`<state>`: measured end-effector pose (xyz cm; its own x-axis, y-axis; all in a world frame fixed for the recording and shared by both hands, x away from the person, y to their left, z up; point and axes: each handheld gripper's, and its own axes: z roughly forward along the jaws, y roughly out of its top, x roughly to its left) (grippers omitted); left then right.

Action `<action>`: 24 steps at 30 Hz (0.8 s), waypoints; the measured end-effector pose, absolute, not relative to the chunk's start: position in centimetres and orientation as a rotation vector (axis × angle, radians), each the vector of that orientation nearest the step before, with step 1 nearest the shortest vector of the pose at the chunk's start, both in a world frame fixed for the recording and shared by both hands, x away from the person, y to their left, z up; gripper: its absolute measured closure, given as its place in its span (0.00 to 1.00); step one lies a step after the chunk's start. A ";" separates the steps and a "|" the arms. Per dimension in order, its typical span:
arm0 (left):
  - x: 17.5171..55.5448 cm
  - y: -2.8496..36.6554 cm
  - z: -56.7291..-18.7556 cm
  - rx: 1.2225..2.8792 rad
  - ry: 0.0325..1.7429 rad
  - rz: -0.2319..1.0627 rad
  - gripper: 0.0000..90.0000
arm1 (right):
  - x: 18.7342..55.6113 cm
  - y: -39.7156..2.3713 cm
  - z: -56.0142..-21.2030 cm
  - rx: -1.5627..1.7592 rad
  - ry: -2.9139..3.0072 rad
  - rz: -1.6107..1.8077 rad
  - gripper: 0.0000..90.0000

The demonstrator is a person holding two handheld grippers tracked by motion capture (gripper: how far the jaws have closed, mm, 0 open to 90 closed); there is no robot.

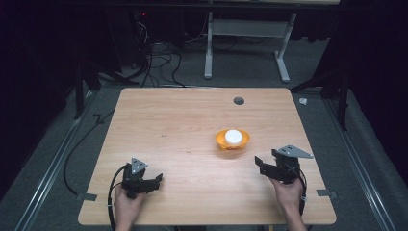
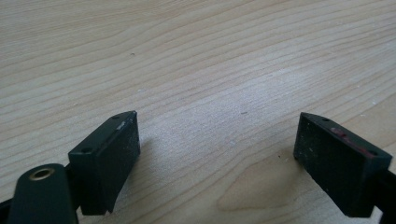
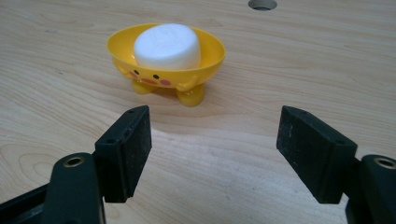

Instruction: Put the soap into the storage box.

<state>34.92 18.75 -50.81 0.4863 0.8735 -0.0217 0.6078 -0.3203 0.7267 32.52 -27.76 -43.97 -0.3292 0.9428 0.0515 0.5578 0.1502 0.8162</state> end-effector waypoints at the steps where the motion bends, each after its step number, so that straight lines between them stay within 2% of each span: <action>1: 34.9 18.8 -50.8 2.049 1.217 0.498 0.16 | 32.5 -27.7 -44.0 1.433 1.952 1.061 0.30; 24: 34.9 18.8 -50.8 2.049 1.217 0.498 0.16 | 31.7 -27.9 -45.7 1.455 1.960 1.037 0.30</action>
